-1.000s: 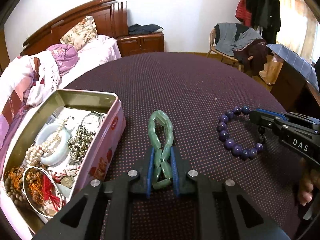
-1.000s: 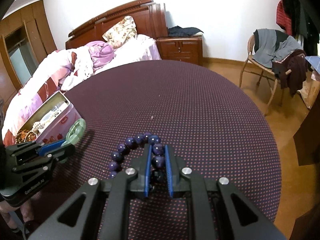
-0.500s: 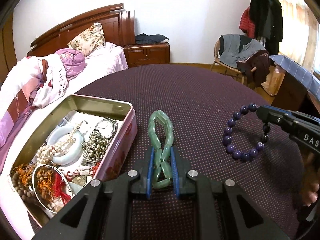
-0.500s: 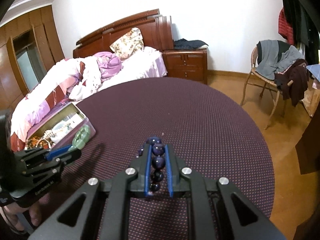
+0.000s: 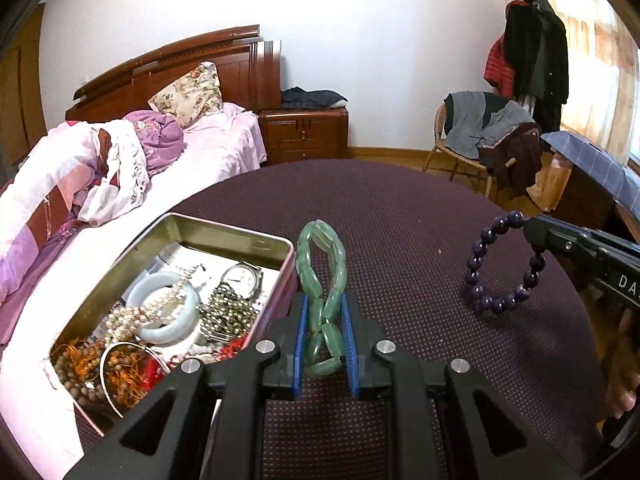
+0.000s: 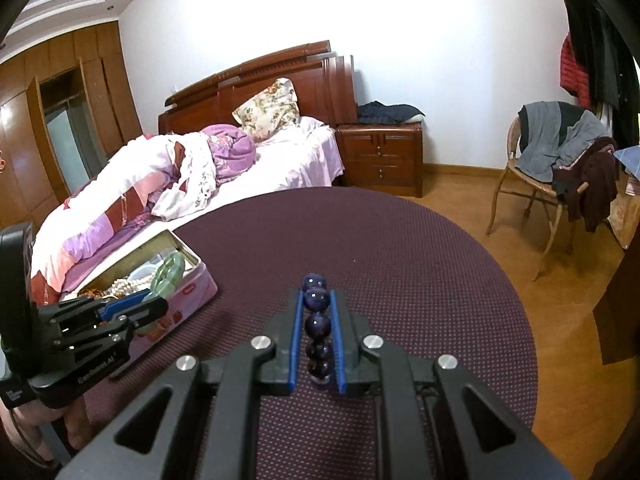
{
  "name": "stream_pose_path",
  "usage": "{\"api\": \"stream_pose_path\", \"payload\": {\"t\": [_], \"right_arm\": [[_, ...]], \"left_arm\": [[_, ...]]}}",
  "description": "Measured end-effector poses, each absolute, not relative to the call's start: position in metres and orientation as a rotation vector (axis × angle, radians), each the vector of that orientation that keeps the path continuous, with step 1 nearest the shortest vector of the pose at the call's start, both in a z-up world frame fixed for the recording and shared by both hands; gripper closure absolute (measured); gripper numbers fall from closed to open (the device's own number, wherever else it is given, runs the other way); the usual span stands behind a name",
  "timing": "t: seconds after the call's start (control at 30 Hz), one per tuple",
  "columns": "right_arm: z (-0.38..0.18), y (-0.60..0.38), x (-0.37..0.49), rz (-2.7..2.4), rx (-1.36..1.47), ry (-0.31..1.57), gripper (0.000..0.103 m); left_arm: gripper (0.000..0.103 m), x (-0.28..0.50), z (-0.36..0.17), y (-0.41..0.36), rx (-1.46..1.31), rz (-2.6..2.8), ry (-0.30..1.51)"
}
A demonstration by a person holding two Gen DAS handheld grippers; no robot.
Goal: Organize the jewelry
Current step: 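Lift the purple bracelet and green bangle and carry them toward the tin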
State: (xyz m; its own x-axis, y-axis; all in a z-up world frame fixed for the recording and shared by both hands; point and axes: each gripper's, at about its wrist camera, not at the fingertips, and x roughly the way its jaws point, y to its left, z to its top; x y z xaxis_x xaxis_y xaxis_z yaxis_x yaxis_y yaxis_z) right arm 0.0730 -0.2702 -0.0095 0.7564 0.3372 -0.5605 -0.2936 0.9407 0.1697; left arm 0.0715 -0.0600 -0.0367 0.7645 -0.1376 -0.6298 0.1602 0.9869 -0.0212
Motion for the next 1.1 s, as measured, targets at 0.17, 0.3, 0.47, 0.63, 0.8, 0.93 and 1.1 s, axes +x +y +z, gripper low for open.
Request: {"api": "stream_pose_path", "payload": {"t": [0.17, 0.3, 0.47, 0.63, 0.8, 0.93, 1.1], "right_arm": [[-0.006, -0.263, 0.071, 0.374, 0.078, 0.615, 0.086], [-0.001, -0.256, 0.069, 0.399, 0.072, 0.609, 0.086], [0.011, -0.242, 0.071, 0.442, 0.055, 0.588, 0.086], [0.025, -0.216, 0.074, 0.499, 0.024, 0.557, 0.086], [0.035, -0.19, 0.08, 0.554, 0.004, 0.528, 0.086], [0.041, -0.168, 0.084, 0.596, -0.016, 0.508, 0.086], [0.042, -0.143, 0.089, 0.643, -0.031, 0.503, 0.086]], "left_arm": [[0.087, 0.07, -0.03, -0.052, 0.027, -0.151, 0.668], [0.087, 0.067, -0.024, -0.049, 0.027, -0.146, 0.659], [0.087, 0.066, -0.016, -0.039, 0.027, -0.128, 0.643], [0.087, 0.065, -0.008, -0.023, 0.022, -0.092, 0.626], [0.087, 0.066, -0.003, -0.003, 0.008, -0.045, 0.619], [0.087, 0.068, -0.001, 0.016, -0.004, -0.009, 0.62], [0.087, 0.069, -0.001, 0.033, -0.023, 0.027, 0.617]]}}
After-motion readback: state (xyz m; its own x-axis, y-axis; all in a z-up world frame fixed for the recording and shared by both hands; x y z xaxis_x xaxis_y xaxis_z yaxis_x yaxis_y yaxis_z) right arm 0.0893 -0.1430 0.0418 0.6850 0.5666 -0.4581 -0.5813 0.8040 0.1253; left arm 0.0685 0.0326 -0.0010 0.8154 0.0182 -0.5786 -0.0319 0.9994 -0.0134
